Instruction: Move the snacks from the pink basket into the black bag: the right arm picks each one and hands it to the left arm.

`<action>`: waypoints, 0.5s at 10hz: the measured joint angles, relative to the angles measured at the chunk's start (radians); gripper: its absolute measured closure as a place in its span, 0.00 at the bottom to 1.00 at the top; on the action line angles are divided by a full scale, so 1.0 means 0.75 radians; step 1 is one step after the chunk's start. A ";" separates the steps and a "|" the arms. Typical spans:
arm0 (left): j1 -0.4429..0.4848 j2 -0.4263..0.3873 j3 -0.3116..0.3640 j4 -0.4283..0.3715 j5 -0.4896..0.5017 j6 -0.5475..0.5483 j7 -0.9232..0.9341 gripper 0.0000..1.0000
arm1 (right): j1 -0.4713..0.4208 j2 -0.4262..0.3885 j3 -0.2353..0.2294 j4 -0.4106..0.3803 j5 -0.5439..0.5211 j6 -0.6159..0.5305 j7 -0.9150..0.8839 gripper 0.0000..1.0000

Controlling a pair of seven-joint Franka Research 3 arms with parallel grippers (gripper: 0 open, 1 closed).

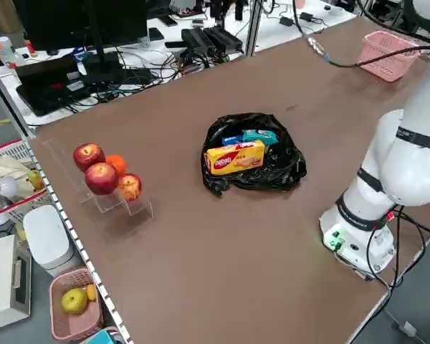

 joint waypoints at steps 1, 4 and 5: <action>-0.145 -0.003 0.115 0.049 0.000 -0.036 -0.001 0.00 | 0.000 0.000 0.000 0.013 0.000 -0.001 -0.001 0.00; -0.365 -0.005 0.245 0.160 0.000 -0.175 -0.015 0.00 | 0.001 0.001 0.003 0.046 0.000 0.001 -0.063 0.00; -0.426 -0.005 0.282 0.183 0.000 -0.190 -0.015 0.00 | 0.001 0.001 0.004 0.052 0.000 0.001 -0.076 0.00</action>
